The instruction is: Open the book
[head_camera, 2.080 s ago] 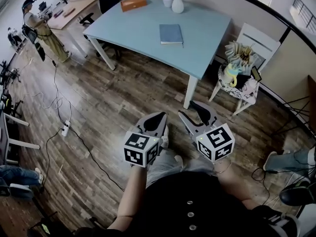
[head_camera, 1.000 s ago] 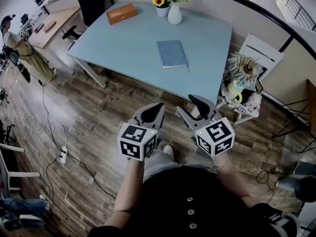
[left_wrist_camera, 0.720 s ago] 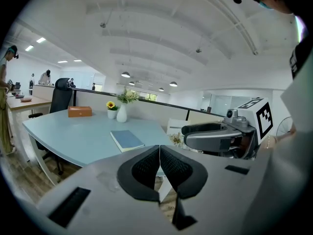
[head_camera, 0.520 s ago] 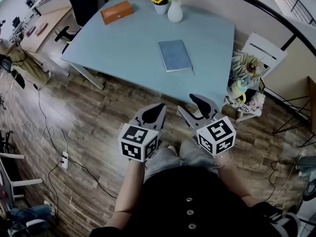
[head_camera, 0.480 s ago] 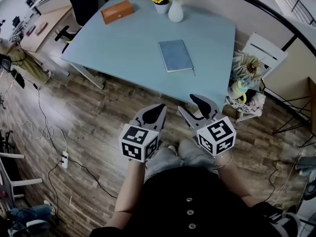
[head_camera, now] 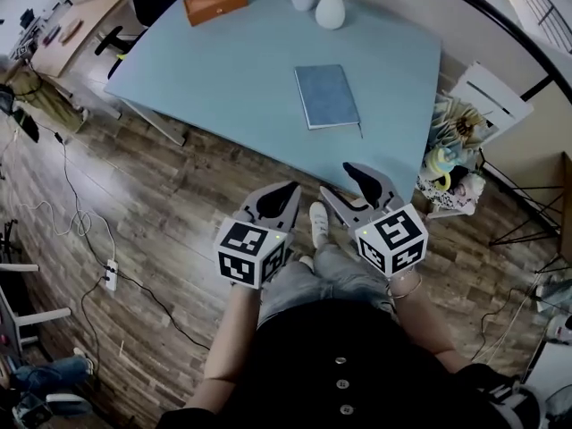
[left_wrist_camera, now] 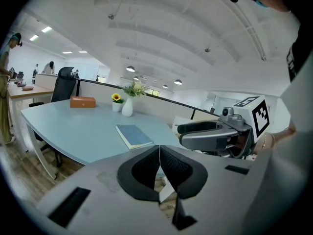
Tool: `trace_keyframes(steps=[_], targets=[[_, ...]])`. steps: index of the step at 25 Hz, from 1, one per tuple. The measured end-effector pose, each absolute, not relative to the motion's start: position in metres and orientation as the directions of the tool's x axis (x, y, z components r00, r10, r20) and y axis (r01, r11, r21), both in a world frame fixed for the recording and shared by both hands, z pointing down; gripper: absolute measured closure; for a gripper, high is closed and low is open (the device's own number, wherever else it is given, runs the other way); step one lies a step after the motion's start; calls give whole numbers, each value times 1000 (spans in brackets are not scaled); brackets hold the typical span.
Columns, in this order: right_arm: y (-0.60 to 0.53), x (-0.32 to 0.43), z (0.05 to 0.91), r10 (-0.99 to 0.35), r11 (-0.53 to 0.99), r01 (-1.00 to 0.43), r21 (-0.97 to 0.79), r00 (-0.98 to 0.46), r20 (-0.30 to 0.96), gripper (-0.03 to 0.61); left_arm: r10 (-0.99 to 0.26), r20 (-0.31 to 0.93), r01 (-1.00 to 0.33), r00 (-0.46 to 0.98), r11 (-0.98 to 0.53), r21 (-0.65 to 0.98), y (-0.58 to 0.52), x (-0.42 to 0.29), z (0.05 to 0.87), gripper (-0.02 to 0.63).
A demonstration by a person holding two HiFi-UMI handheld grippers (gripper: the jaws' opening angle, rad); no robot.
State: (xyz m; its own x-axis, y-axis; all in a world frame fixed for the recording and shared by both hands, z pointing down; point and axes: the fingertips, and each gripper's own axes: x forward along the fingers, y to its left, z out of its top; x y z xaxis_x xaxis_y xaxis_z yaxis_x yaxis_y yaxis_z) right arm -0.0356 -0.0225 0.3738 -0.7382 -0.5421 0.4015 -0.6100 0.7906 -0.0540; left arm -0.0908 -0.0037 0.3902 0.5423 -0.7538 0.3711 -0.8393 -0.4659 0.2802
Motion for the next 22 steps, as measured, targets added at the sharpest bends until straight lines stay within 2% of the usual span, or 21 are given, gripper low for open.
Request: trace_keyframes(steps=[22], targets=[[-159,-53,381,-440,856,-511,-78,-799,409,357,-788,401,-884,467,-396,250,-136,-99,391,600]])
